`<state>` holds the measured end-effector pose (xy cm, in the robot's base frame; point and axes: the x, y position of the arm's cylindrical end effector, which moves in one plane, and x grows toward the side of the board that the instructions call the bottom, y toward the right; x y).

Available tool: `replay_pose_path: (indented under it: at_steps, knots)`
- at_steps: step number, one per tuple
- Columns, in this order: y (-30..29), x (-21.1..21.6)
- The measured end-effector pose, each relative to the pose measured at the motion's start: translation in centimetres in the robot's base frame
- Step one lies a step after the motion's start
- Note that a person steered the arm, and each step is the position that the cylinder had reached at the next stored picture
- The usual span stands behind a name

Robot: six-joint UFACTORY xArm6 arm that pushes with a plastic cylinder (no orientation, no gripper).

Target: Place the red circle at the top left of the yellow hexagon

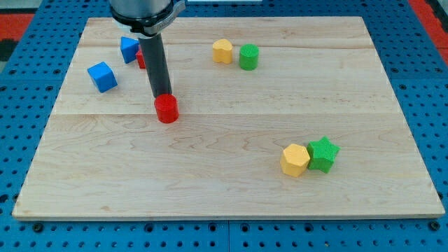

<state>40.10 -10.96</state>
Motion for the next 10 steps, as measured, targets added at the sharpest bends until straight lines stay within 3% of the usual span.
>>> replay_pose_path:
  at_steps: [4, 5, 6, 7, 8, 9, 10]
  knots:
    - [1.0, 4.3]
    - [3.9, 4.5]
    - [0.9, 4.9]
    - [2.0, 5.3]
    - [5.1, 6.8]
    - [3.2, 8.0]
    - [5.7, 11.2]
